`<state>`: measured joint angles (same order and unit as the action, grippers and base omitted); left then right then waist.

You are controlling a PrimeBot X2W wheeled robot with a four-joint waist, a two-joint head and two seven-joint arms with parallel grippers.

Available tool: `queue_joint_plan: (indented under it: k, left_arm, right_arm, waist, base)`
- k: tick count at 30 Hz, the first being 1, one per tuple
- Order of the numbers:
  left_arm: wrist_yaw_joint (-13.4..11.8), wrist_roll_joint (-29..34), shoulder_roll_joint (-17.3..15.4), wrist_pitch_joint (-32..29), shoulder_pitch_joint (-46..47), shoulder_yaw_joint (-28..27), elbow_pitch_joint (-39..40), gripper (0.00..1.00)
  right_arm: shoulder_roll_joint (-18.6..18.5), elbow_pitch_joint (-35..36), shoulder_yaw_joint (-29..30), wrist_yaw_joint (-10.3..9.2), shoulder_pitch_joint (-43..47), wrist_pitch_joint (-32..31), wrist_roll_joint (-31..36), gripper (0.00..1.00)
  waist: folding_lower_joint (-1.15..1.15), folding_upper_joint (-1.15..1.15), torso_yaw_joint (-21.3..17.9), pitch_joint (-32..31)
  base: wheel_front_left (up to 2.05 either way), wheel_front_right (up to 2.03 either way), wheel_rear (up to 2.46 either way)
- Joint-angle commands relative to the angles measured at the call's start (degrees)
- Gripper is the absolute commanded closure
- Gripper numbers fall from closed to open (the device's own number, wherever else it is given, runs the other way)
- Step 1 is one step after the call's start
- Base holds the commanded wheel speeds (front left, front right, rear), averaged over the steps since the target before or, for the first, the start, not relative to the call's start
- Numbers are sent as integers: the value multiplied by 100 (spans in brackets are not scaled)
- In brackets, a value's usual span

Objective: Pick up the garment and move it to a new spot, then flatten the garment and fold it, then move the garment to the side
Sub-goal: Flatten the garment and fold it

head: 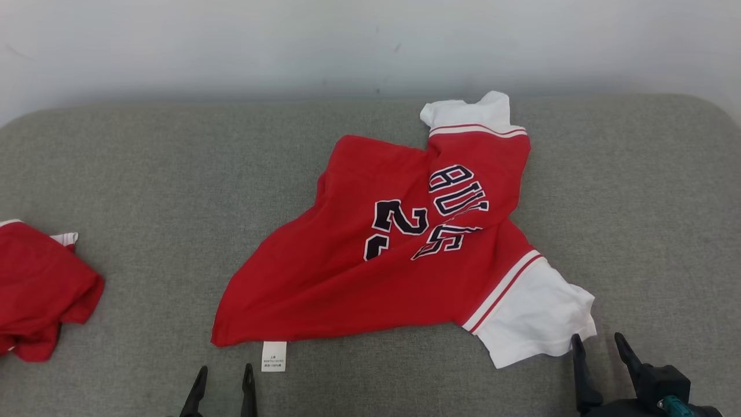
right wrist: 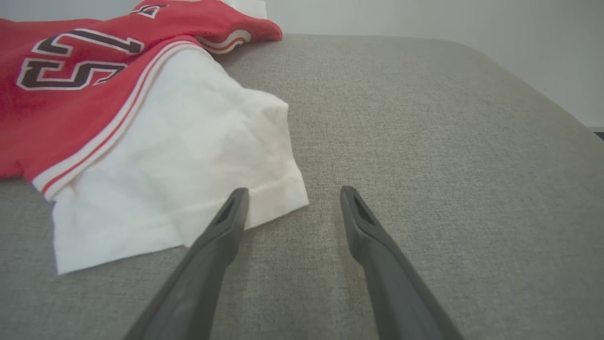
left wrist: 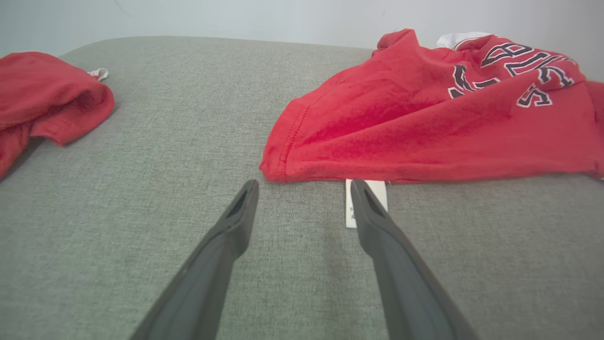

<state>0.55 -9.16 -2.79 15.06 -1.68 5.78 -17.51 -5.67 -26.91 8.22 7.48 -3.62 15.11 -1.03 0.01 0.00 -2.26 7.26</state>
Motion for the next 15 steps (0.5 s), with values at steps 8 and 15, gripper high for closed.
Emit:
queue_joint_plan:
  k: [8, 15]
  left_arm:
    - [-5, 23, -19, 17, 253, 38, -32, 0]
    - [37, 90, -20, 17, 374, -13, -33, 0]
  right_arm:
    - [-16, -253, 61, 4, -273, 4, -146, 0]
    - [-104, -480, -15, 4, -545, 2, -221, 0]
  waist:
    - [-1, 0, 83, 295]
    - [-1, 0, 136, 485]
  base:
    - [0, 0, 0]
    - [0, 0, 0]
